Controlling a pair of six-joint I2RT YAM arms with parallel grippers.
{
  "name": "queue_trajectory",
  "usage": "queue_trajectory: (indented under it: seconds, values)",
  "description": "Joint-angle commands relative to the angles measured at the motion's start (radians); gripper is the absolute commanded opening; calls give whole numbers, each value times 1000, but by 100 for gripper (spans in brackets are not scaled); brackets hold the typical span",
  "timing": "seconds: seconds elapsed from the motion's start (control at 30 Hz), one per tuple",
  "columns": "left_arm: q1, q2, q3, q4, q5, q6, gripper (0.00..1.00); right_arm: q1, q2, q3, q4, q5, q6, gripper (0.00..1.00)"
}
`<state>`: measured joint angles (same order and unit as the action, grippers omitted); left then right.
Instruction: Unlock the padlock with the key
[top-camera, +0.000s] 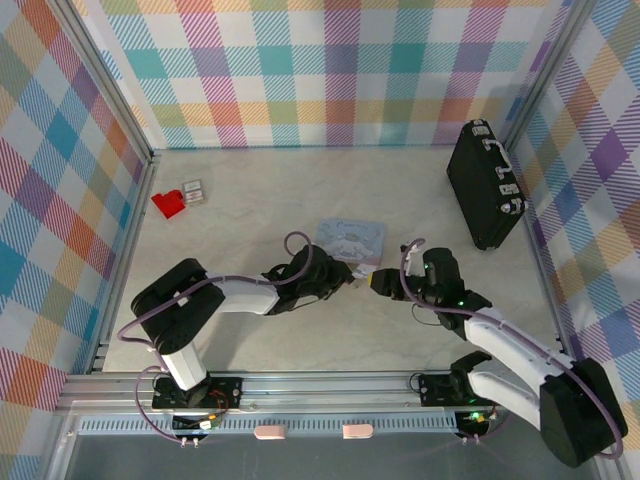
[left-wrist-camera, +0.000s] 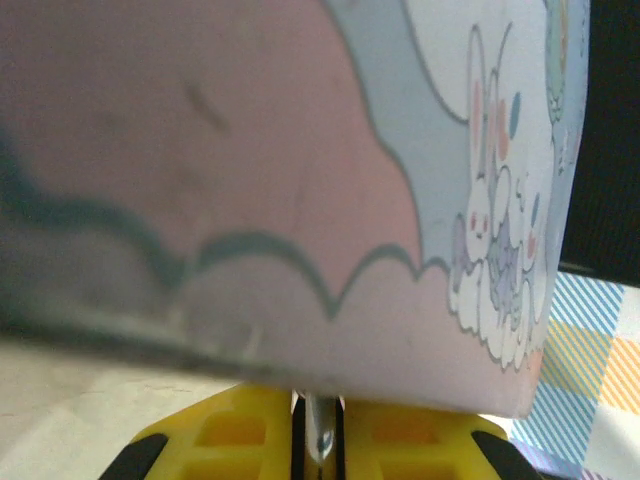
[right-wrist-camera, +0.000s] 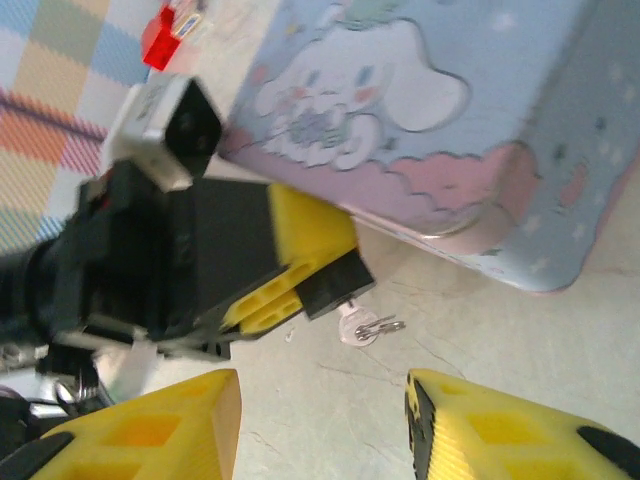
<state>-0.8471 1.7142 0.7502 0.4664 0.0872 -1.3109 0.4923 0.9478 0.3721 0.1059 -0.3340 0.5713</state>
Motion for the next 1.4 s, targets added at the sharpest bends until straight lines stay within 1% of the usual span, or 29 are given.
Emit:
queue_trajectory:
  seconds: [0.0, 0.1, 0.17, 0.27, 0.37, 0.4, 0.67, 0.8, 0.97, 1.1, 1.23, 1.3, 1.37]
  values:
    - [14, -64, -4, -86, 0, 9, 0, 85, -29, -26, 63, 151, -234, 47]
    - [16, -106, -7, -125, 0, 9, 0, 188, -7, -62, 172, 247, -365, 47]
    - [18, -134, -14, -145, -2, 9, 0, 236, 22, -62, 210, 295, -414, 46]
    - [23, -166, -19, -168, 2, 12, 0, 273, 71, -65, 271, 291, -456, 43]
    - [25, -180, -20, -170, 14, 13, 0, 326, 133, -53, 296, 326, -511, 42]
    - [25, -183, -19, -172, 20, 13, 0, 341, 155, -47, 303, 355, -529, 42]
    - [25, -206, -32, -170, 38, 13, 0, 384, 258, -16, 371, 428, -595, 41]
    - [24, -206, -37, -161, 49, 13, 0, 391, 308, 7, 386, 455, -602, 38]
    - [23, -200, -35, -151, 59, 15, 0, 396, 349, 25, 393, 486, -596, 30]
    - [21, -191, -37, -133, 68, 11, 0, 397, 361, 42, 373, 493, -583, 20]
    - [18, -187, -30, -133, 72, 16, 0, 396, 368, 40, 378, 540, -530, 9]
    - [16, -185, -27, -136, 74, 22, 0, 388, 347, 26, 396, 514, -471, 4]
    - [16, -185, -27, -138, 72, 25, 0, 358, 339, 22, 407, 440, -380, 0]
